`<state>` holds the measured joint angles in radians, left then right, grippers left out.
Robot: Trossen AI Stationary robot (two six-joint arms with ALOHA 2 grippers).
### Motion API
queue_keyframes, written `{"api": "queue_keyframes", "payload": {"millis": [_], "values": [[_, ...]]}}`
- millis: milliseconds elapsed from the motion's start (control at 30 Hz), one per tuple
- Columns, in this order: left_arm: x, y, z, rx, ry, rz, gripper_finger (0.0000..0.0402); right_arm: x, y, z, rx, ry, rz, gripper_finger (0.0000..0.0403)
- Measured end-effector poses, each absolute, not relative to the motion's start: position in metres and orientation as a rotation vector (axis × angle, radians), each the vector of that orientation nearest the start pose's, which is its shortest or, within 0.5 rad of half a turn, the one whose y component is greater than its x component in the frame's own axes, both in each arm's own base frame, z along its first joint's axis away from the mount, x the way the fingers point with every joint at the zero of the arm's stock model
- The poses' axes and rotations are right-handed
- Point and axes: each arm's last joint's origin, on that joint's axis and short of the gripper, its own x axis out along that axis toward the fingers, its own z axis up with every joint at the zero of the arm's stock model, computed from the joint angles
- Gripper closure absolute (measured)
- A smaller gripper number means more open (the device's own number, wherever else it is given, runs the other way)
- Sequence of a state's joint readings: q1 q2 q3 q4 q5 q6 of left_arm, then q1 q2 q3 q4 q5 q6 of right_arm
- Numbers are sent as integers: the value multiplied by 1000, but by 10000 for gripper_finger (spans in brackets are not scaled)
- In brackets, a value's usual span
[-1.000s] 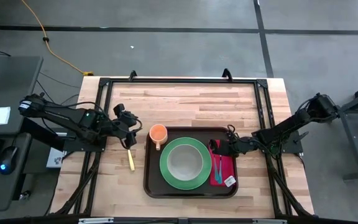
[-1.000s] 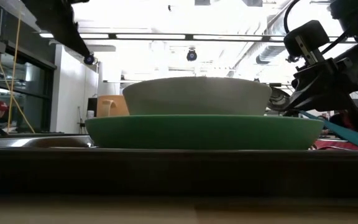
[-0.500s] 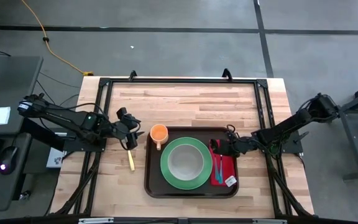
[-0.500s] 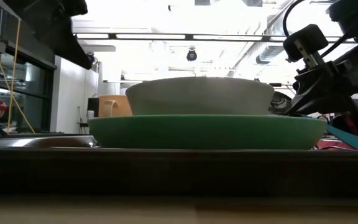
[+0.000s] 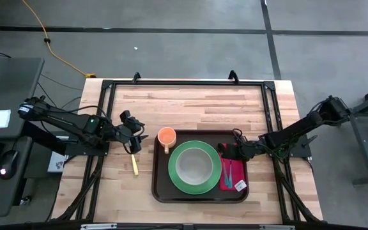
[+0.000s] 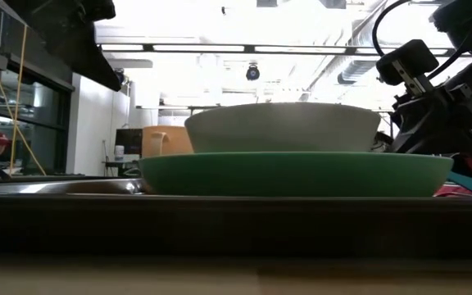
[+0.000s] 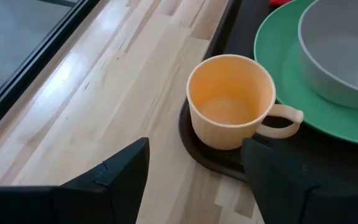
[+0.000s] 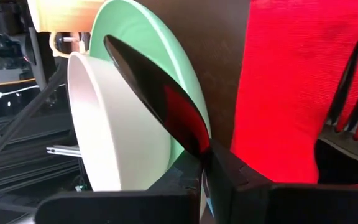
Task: Set up tray
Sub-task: Put the blue spoon to the left of the blue fork on the red napkin
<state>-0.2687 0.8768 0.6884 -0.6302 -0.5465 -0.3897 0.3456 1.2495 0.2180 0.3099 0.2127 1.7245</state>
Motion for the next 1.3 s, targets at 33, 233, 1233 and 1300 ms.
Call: {"api": "queue_keyframes", "payload": {"millis": [33, 233, 1233, 1300], "values": [[164, -30, 252, -43, 686, 401, 119, 177, 57, 111, 1446, 604, -491, 403], [164, -30, 252, -44, 686, 400, 119, 176, 57, 110, 1440, 613, -502, 403], [164, -31, 251, -64, 705, 367, 119, 172, 56, 107, 1454, 663, -537, 402], [164, -31, 251, -64, 705, 367, 119, 172, 54, 108, 1458, 654, -541, 402]]}}
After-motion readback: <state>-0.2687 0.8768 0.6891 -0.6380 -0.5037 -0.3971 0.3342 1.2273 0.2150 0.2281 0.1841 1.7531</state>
